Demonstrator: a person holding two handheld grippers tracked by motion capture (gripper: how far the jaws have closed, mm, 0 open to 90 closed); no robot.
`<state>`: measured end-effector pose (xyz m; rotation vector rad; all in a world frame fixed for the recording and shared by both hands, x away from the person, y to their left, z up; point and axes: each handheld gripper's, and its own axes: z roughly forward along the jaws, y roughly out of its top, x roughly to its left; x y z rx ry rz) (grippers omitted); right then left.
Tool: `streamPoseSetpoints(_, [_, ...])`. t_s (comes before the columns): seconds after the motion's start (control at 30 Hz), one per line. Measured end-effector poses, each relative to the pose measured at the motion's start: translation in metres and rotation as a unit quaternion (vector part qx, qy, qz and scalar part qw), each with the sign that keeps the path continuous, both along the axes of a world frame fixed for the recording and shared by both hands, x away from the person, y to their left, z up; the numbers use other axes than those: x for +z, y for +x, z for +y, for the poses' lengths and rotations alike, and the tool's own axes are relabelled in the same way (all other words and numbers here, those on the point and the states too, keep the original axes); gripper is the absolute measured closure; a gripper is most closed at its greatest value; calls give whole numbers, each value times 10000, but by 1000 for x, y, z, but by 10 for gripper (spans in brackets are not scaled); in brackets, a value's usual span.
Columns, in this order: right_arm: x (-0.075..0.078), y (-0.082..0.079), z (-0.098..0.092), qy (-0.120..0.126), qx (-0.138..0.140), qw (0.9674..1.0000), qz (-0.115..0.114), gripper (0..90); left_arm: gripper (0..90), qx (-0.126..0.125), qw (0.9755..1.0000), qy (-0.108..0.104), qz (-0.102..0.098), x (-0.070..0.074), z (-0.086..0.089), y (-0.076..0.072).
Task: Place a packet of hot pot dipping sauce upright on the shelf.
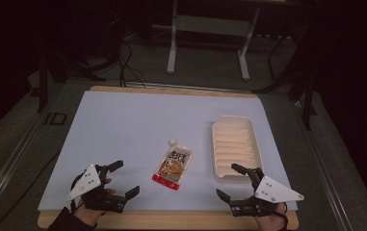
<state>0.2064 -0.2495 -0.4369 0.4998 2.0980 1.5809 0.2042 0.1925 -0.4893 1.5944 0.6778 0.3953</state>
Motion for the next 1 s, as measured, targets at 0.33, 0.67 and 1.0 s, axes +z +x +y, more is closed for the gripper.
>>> streamPoseSetpoints(0.33, [11, -6, 2, 1, 48, 9999, 96, 108, 0, -284, 9996, 27, -26, 0, -7, -1])
streamPoseSetpoints(0.67, [16, -13, 2, 311, 264, 9992, -39, 107, 0, -186, 9991, 369, 90, 14, -20, 3])
streamPoseSetpoints(1.0, [17, -9, 0, 321, -36, 9993, 187, 106, 0, -430, 9959, 633, 490, 29, -32, 28])
